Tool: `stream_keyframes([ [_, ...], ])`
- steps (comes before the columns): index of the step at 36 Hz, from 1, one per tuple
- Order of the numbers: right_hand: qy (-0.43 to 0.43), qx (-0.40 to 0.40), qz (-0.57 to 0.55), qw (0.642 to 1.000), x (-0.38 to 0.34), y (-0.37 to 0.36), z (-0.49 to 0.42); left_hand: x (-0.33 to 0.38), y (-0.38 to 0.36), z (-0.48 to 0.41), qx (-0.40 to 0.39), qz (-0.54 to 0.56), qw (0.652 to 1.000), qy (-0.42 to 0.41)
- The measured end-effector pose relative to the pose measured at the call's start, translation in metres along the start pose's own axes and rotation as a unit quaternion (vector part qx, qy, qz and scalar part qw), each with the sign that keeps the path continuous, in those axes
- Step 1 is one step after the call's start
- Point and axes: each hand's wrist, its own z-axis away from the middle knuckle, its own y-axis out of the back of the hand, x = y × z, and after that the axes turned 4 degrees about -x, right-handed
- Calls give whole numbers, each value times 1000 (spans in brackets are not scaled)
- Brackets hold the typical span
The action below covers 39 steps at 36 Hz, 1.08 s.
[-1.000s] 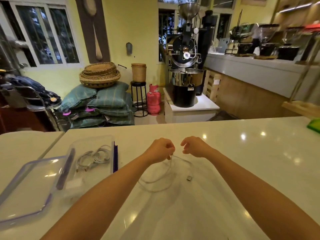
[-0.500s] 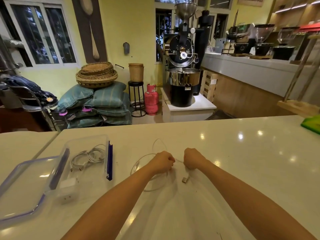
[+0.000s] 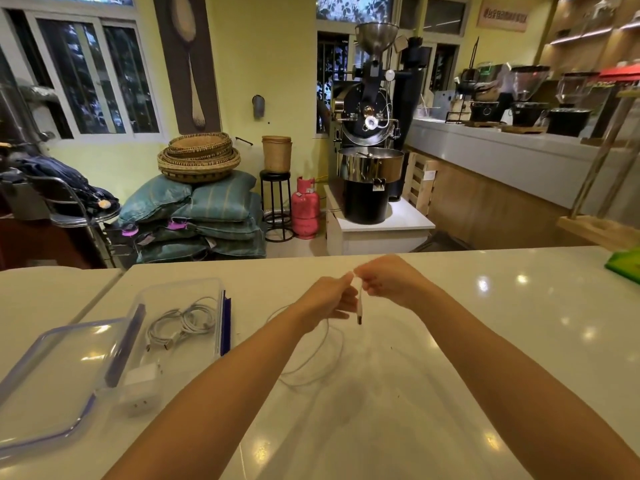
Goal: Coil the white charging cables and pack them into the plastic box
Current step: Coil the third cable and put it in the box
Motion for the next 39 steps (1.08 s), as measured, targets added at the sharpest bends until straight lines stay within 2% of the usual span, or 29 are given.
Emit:
stream_keyframes([
  [2, 48, -31, -48, 997, -14, -2, 7, 15, 5, 3, -4, 37, 999, -27],
  [5, 111, -55, -33, 992, -30, -6, 14, 37, 16, 8, -6, 79, 995, -54],
  [10, 195, -47, -27, 979, -52, -14, 19, 68, 38, 19, -12, 126, 989, -77],
  [18, 289, -34, 25, 956, -69, -25, 21, 92, 60, 39, -49, 133, 983, -119],
  [21, 332, 2, 53, 942, -75, -25, 23, 96, 63, 42, -48, 153, 977, -139],
  [24, 381, 93, 51, 918, -79, -21, 20, 102, 66, 45, -38, 181, 970, -154],
  [27, 383, 136, 30, 913, -81, -16, 16, 111, 69, 50, -35, 210, 963, -165],
  [33, 307, -1, -38, 951, -74, -27, 11, 131, 68, 60, -43, 202, 956, -208],
  [37, 286, -89, -154, 941, -69, -43, 11, 140, 66, 66, -62, 224, 947, -222],
  [39, 277, -108, -218, 930, -68, -49, 9, 142, 65, 69, -72, 226, 944, -230],
])
